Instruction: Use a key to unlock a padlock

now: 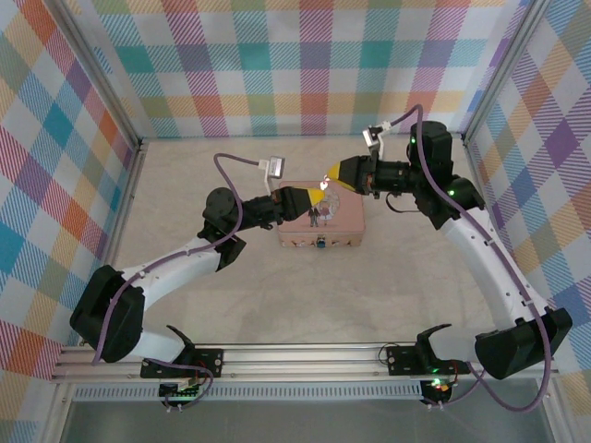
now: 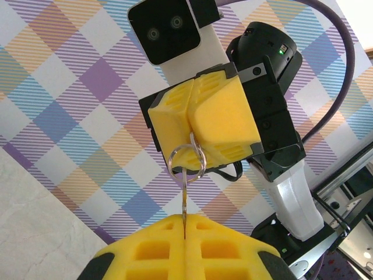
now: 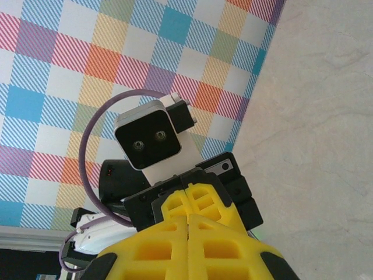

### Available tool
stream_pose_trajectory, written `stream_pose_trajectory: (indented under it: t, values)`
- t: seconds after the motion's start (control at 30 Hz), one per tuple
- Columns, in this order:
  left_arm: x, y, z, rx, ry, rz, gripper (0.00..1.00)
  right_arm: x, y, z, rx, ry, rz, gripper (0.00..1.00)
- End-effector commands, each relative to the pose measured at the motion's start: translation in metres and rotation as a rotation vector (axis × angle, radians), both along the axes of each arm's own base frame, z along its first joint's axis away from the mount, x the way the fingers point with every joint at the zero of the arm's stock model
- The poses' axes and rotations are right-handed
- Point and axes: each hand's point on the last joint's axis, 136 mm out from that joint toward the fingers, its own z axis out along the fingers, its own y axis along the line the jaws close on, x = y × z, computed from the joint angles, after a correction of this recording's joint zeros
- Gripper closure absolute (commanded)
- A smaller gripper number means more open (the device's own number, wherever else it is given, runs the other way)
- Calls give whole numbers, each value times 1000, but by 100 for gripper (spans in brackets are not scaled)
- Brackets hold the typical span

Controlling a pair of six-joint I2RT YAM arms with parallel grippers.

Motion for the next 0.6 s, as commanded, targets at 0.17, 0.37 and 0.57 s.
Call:
stream_pose_trajectory:
  t: [0.17, 0.37, 0.57]
  values:
    - [-5, 2, -12, 175, -17, 24, 100, 6, -37, -23, -64, -30, -119, 81]
    - [-11, 9, -62, 548, 94, -3, 100, 11, -74, -80, -238, -43, -279, 64]
    - [-36, 22, -98, 768, 212, -128, 100, 11, -81, -108, -190, -173, -346, 55]
